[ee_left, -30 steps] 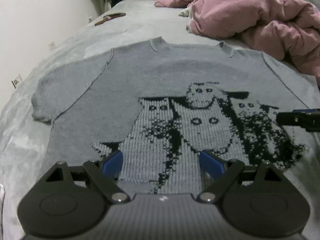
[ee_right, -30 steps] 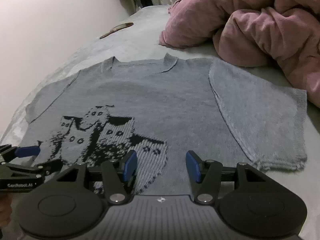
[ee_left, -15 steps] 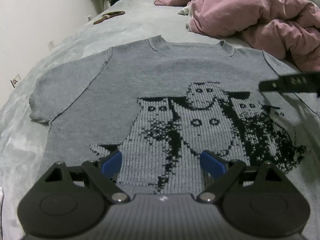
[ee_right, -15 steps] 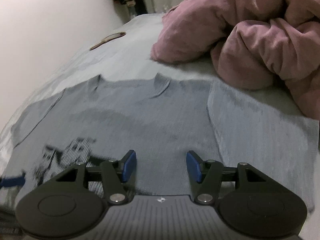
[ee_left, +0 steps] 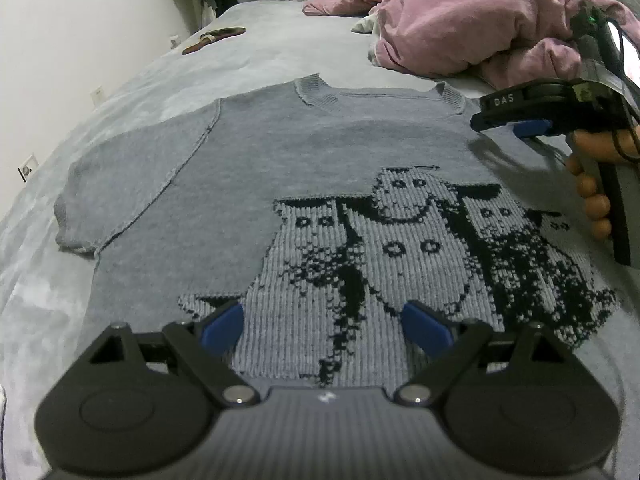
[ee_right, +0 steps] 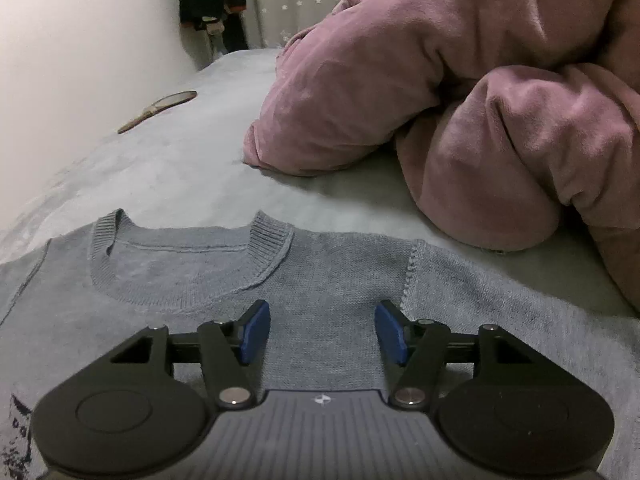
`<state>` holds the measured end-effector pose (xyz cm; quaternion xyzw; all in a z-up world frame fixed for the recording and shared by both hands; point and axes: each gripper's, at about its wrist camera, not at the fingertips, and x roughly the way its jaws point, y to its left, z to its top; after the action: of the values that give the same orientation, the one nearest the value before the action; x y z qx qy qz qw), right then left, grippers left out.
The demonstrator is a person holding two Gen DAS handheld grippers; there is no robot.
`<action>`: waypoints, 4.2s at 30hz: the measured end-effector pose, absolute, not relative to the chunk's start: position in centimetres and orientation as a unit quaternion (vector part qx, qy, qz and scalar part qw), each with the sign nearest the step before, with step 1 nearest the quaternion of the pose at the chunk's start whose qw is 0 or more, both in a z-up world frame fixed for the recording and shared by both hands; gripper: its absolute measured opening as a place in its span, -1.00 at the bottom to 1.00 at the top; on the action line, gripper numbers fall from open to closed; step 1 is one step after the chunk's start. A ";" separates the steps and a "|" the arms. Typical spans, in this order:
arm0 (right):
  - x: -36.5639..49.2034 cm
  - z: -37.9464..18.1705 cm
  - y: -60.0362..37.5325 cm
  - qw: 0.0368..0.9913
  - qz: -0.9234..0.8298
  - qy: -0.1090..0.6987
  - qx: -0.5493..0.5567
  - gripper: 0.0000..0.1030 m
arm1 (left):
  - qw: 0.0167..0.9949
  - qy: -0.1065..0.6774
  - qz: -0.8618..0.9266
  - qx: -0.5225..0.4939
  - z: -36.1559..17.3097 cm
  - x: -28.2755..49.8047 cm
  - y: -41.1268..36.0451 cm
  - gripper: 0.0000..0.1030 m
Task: Fold clothes
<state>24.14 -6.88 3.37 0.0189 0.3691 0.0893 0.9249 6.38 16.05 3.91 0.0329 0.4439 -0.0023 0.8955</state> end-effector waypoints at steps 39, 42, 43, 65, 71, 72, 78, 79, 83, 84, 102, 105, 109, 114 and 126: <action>26.2 2.4 -5.6 0.937 0.074 0.337 -0.047 0.46 | 0.895 0.445 -0.008 0.030 3.8 6.7 16.5 0.78; 26.0 2.5 -5.5 0.938 0.068 0.336 -0.051 0.46 | 0.896 0.443 -0.007 0.033 3.8 6.7 16.4 0.78; 25.5 2.7 -5.5 0.938 0.066 0.336 -0.048 0.46 | 0.896 0.443 -0.006 0.032 3.8 6.7 16.5 0.78; 12.4 4.2 -10.0 0.914 0.066 0.395 -0.070 0.55 | 0.898 0.438 0.003 0.045 3.6 6.3 16.1 0.79; 11.4 4.0 -11.1 0.914 0.064 0.396 -0.056 0.58 | 0.899 0.437 0.008 0.043 3.8 5.7 16.0 0.79; 11.3 3.9 -11.2 0.915 0.064 0.394 -0.055 0.59 | 0.899 0.436 0.008 0.045 3.8 5.7 16.0 0.79; 11.4 3.6 -11.7 0.920 0.062 0.383 -0.050 0.67 | 0.898 0.438 0.011 0.033 4.0 6.0 16.7 0.79; 11.5 3.6 -11.9 0.921 0.062 0.382 -0.047 0.67 | 0.898 0.439 0.014 0.031 4.1 6.1 16.9 0.79; 11.9 3.4 -12.7 0.924 0.059 0.377 -0.037 0.67 | 0.896 0.444 0.020 0.024 3.9 6.5 17.7 0.79; 12.0 3.4 -12.9 0.924 0.059 0.375 -0.034 0.67 | 0.895 0.445 0.020 0.021 3.9 6.6 17.8 0.79; 8.7 3.9 -16.4 0.921 0.052 0.385 0.005 0.67 | 0.893 0.450 0.028 0.009 4.0 6.5 18.5 0.80; 7.1 4.3 -16.8 0.916 0.050 0.398 0.024 0.67 | 0.892 0.451 0.029 0.010 4.0 6.4 18.4 0.80; 3.7 5.3 -18.7 0.915 0.054 0.387 0.099 0.66 | 0.891 0.452 0.027 0.002 4.3 6.4 18.6 0.79; -0.3 5.3 -22.7 0.893 0.044 0.378 0.239 0.20 | 0.891 0.454 0.027 -0.007 4.6 6.0 19.2 0.74; -5.9 4.6 -20.8 0.899 0.061 0.392 0.186 -0.25 | 0.887 0.461 0.016 -0.016 4.5 3.8 20.7 0.73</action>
<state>-5.89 -20.82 4.60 0.1861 0.3922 0.0611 0.8988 3.82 20.71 4.53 -0.0159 0.4613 0.0158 0.8869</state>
